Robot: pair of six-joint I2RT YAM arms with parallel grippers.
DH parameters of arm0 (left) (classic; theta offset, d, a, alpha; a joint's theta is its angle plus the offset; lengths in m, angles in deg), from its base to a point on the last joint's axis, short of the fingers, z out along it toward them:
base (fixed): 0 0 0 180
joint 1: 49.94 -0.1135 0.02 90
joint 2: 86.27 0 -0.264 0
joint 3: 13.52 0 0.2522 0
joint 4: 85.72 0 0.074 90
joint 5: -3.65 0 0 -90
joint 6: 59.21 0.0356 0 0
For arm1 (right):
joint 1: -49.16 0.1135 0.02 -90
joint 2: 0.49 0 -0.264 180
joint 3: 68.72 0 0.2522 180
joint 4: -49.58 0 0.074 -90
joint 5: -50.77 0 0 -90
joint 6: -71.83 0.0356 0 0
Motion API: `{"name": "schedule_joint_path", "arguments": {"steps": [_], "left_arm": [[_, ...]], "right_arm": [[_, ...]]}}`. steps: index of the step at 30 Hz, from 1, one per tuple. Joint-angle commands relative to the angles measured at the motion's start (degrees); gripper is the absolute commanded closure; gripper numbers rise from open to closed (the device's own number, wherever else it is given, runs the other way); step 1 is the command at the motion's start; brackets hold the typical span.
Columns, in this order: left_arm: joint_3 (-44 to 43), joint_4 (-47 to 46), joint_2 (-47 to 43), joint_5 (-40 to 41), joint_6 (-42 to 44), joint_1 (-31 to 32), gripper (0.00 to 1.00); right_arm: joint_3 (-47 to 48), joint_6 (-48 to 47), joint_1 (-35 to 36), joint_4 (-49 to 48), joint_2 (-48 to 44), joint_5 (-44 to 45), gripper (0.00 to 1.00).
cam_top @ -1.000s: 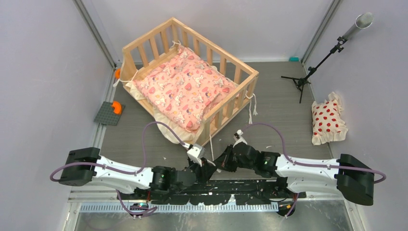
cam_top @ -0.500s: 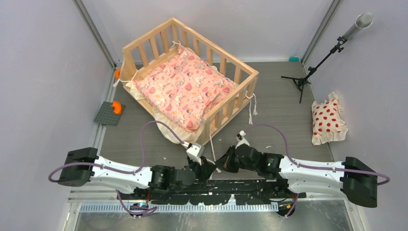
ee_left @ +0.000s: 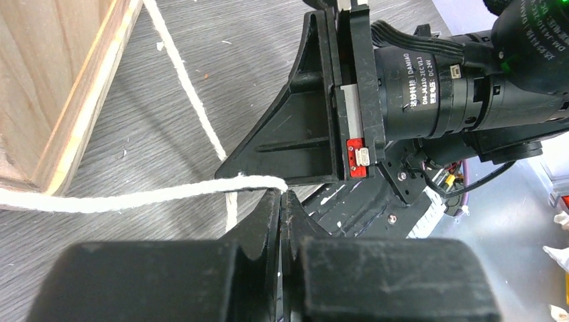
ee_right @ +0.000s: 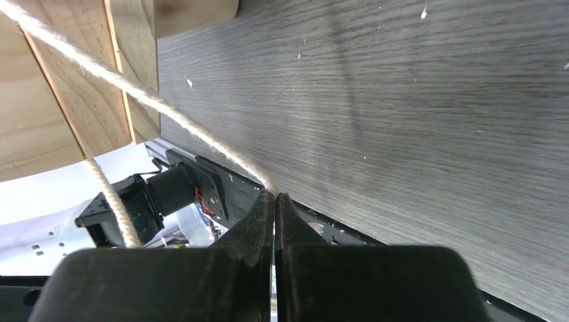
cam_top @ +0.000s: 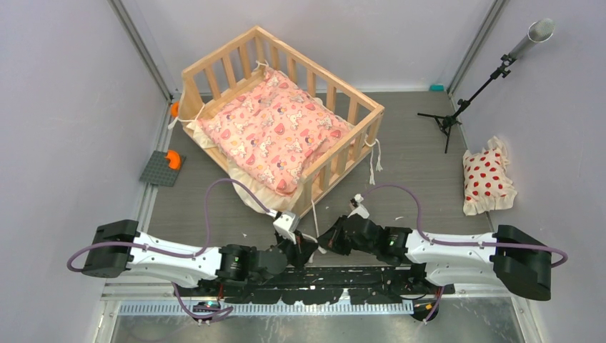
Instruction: Set up the pet bed
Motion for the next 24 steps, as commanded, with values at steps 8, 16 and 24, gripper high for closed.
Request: {"name": "schedule_joint_path", "arguments": {"steps": [8, 16, 24], "left_arm": [[-2.9, 3.6, 3.0, -0.4, 1.6, -0.2, 0.95], [-5.2, 5.0, 5.0, 0.0, 2.1, -0.2, 0.71], [-6.0, 8.2, 4.7, -0.5, 1.4, -0.2, 0.53]], "right_arm": [[5.5, -1.0, 0.2, 1.0, -1.1, 3.6, 0.99], [5.5, -0.4, 0.1, -1.4, 0.0, 1.6, 0.99], [4.6, 0.1, 0.1, -2.1, -0.2, 1.9, 0.99]]}}
